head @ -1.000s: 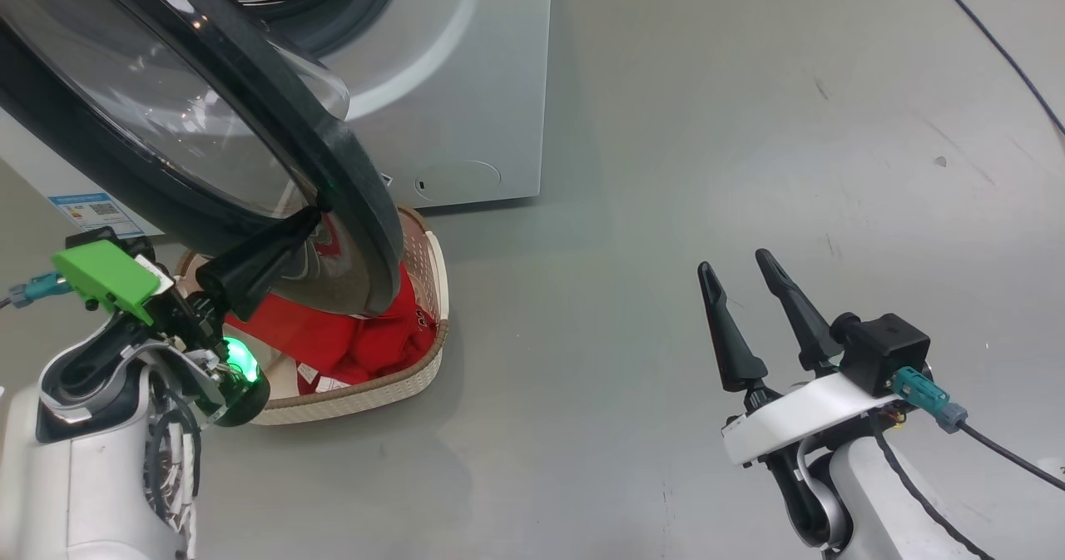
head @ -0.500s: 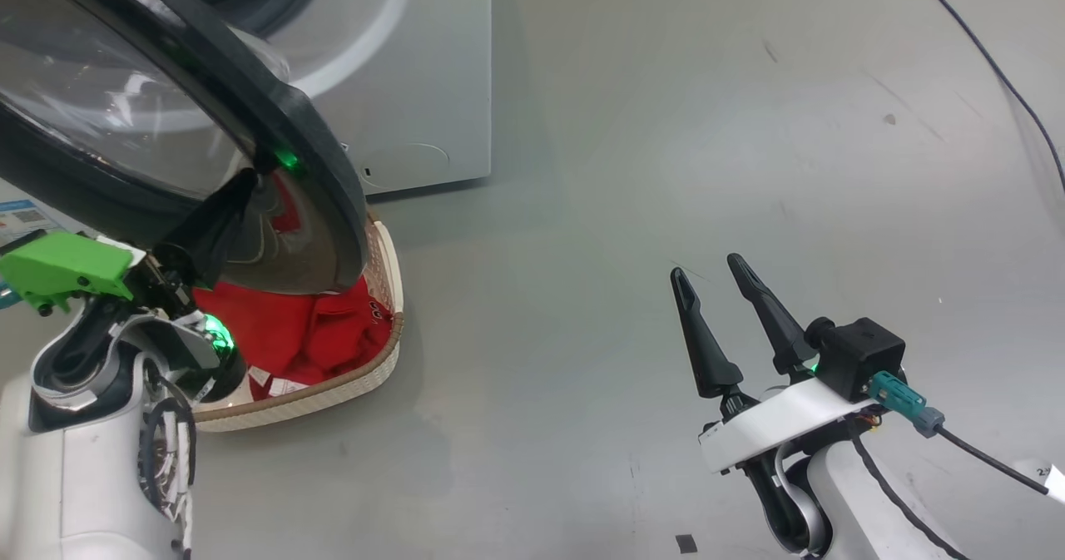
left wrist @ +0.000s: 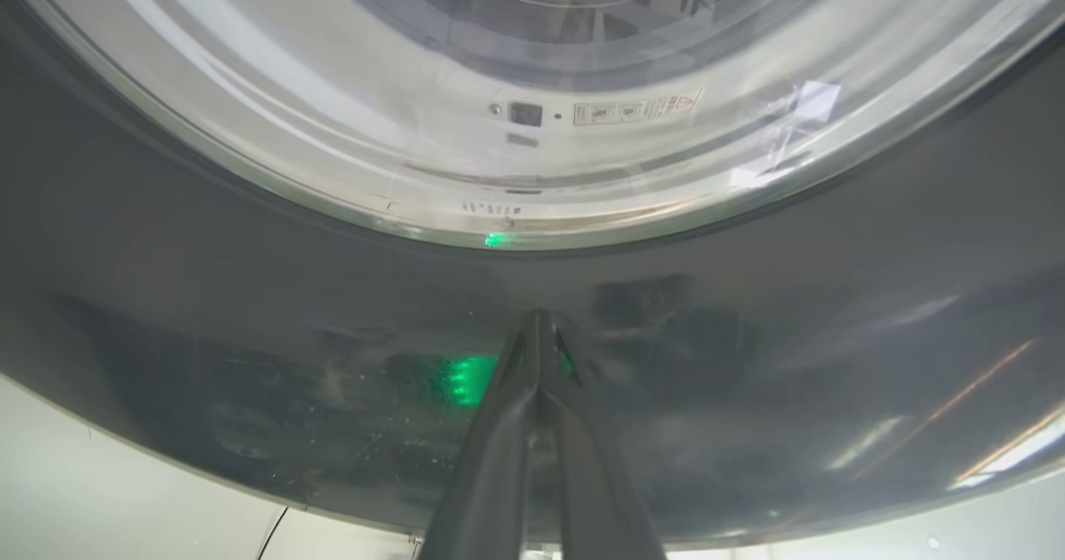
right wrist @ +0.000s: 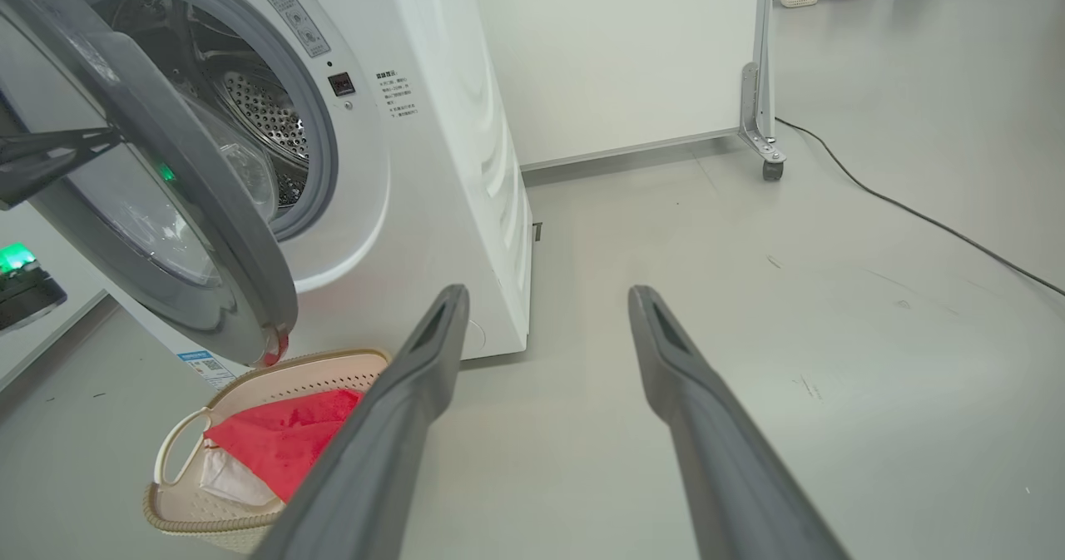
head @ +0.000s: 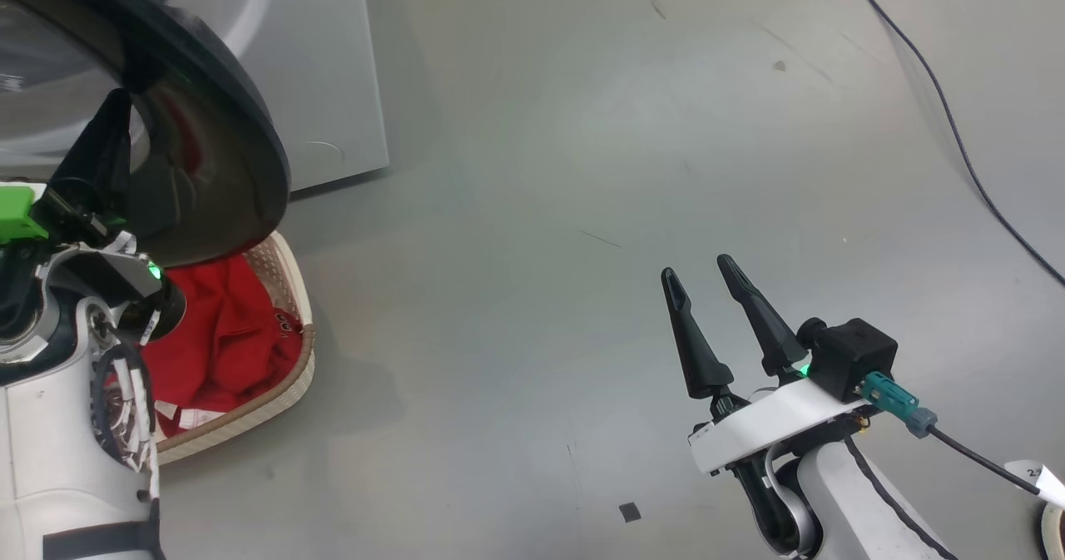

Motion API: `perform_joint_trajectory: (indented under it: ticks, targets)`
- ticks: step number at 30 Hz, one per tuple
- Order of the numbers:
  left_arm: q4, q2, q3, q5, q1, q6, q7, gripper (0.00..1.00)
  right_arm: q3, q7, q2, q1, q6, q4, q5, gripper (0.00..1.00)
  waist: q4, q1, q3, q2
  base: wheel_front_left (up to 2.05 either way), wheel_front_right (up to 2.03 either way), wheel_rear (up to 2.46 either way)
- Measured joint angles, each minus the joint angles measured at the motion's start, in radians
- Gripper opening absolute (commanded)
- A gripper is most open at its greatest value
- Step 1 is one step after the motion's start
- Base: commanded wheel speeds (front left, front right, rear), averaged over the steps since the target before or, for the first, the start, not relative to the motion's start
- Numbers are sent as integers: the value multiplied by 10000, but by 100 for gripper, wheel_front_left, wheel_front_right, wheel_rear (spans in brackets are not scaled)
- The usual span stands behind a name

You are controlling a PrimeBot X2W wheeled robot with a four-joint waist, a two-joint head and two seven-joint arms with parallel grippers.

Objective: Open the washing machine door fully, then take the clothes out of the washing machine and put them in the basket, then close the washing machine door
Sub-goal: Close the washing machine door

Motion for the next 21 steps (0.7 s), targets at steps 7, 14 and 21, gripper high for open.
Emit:
perform_joint_trajectory:
  ticks: [7,14,21]
  targets:
    - [12,-8,364,17,-362,0,-968,0,10,0,73,0,0,-4,90,100,-730,0,143,0,0,0,0]
    - [82,8,763,127,-821,0,-1766,0,-71,0,109,12,0,-6,176,100,-1370,0,310,0,0,0,0]
    - [374,-2,679,422,-1440,0,-2111,0,-451,0,151,32,0,-42,178,100,-1772,0,493,0,0,0,0]
